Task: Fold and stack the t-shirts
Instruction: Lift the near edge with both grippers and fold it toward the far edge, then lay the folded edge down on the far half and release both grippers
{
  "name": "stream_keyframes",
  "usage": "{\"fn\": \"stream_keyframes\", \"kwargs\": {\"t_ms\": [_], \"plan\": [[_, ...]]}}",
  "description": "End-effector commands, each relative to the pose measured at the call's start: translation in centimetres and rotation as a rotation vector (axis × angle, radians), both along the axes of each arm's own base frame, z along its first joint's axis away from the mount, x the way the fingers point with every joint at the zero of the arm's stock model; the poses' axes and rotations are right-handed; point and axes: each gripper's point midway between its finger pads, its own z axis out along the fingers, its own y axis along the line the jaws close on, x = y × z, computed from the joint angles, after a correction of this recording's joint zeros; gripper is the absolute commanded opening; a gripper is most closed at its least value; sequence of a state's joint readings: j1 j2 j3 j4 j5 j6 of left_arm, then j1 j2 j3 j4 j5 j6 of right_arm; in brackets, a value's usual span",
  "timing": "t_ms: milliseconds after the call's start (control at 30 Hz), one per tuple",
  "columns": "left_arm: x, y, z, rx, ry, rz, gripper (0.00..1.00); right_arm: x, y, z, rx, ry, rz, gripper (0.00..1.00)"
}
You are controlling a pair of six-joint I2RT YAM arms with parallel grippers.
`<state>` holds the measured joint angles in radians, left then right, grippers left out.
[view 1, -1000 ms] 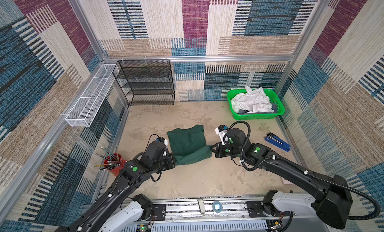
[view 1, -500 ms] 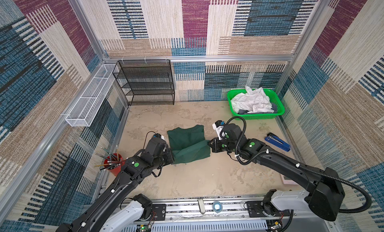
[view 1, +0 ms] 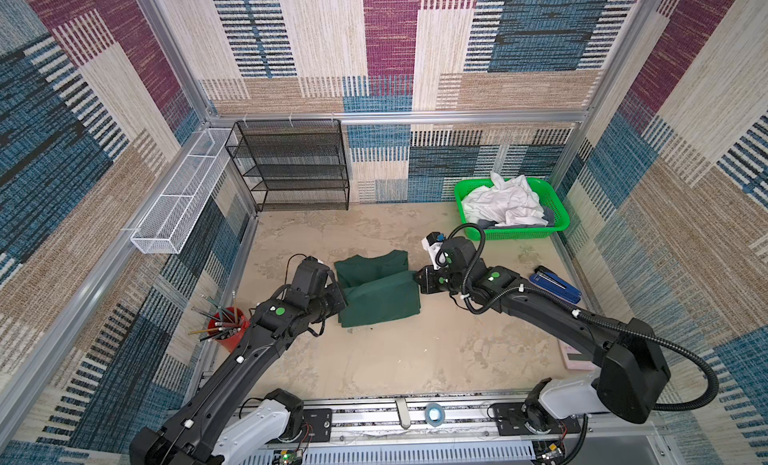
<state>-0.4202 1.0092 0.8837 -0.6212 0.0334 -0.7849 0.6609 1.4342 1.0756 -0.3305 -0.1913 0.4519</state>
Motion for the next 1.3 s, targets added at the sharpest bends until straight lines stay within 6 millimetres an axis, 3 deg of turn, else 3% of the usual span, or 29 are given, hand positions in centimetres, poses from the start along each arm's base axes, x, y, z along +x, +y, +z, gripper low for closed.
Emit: {"fn": "stream_keyframes", "kwargs": {"t_ms": [0, 667, 1267], "plan": [[1.6, -0.4, 1.3, -0.019, -0.053, -0.015, 0.00, 1.3, 0.3, 1.2, 0.015, -0.055, 0.003, 0.00], [7.2, -0.2, 1.4, -0.021, -0.079, 0.003, 0.00, 6.5, 1.4, 1.7, 0.010, -0.102, 0.013, 0.00], [10.1, 0.8, 0.0, -0.052, -0.084, 0.049, 0.00, 9.8, 2.1, -0.4, -0.012, -0.093, 0.023, 0.00]]}}
